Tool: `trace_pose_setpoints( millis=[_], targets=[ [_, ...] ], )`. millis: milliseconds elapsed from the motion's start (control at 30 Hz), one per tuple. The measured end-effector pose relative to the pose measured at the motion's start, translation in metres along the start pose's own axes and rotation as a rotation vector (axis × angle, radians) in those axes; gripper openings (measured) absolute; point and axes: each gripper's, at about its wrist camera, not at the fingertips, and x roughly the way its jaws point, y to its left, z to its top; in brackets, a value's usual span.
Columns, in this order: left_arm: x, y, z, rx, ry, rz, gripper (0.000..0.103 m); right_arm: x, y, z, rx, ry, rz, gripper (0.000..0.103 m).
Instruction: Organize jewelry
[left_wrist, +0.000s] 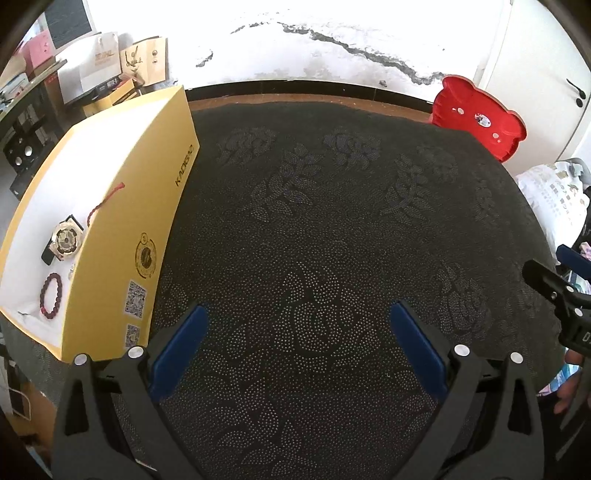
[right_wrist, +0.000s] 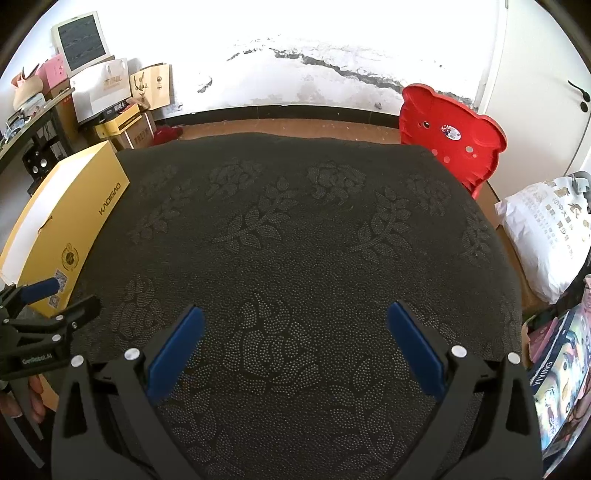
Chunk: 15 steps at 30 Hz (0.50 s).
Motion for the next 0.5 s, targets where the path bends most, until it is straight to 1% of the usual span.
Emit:
trace_pose_setpoints(
  millis=[500],
  targets=[
    [0.0022,0.0004,-0.0007,-0.002,0.006,0.002,0.097,0.0014,0.0009,-0.001,-0.004,0.005,0.002,0.096]
  ],
)
